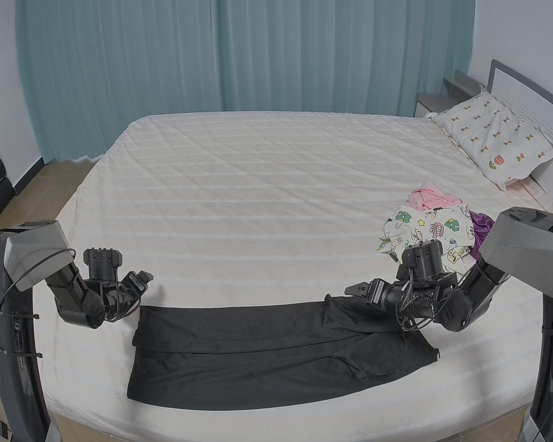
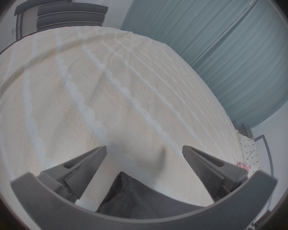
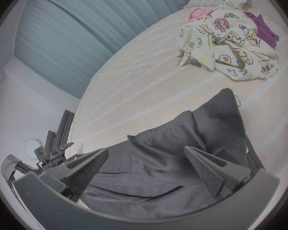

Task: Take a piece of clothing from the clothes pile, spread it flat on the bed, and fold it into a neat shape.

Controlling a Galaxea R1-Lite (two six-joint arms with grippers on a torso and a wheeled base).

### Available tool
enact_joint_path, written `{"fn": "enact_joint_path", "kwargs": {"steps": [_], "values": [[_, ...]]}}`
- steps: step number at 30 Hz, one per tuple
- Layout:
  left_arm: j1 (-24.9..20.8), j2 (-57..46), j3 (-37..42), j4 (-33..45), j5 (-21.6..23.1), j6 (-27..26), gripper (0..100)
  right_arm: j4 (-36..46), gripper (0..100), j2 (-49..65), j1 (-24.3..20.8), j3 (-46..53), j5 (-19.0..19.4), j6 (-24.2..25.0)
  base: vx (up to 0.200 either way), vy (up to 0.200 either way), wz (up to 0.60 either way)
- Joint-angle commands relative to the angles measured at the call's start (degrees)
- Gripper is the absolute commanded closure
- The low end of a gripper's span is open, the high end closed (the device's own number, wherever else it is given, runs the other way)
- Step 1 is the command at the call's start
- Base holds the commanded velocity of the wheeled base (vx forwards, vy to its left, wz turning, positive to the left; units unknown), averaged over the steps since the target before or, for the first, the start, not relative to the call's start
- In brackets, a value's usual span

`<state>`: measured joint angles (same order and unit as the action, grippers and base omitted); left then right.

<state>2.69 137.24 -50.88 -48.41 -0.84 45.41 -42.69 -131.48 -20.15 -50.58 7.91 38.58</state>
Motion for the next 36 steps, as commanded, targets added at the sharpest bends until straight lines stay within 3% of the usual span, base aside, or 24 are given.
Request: {"fn": "enact_joint_path", "kwargs": {"steps": [1,16,20,36], "values": [[0.03,0.04,-0.01,-0.02,-0.04,0.03,0,0.06,0,2.01,-1.12,1.10,0.00,0.00,0.000,0.000,0.00],[0.03,0.04,-0.01,0.16,-0.04,0.12,0,7.01,0,-1.77,-2.35,-1.80,-1.58,-2.20,0.000,0.000,0.00],[0.03,0.04,-0.01,0.16,-0.04,0.12,0,6.48,0,-4.67,-1.56,-5.06,-6.15,-2.81,0.000,0.000,0.00],[0.03,0.04,-0.01,0.16,-0.04,0.12,0,5.87,0,-5.99,2.92,-8.84,-6.33,-1.05,0.000,0.000,0.00]]}}
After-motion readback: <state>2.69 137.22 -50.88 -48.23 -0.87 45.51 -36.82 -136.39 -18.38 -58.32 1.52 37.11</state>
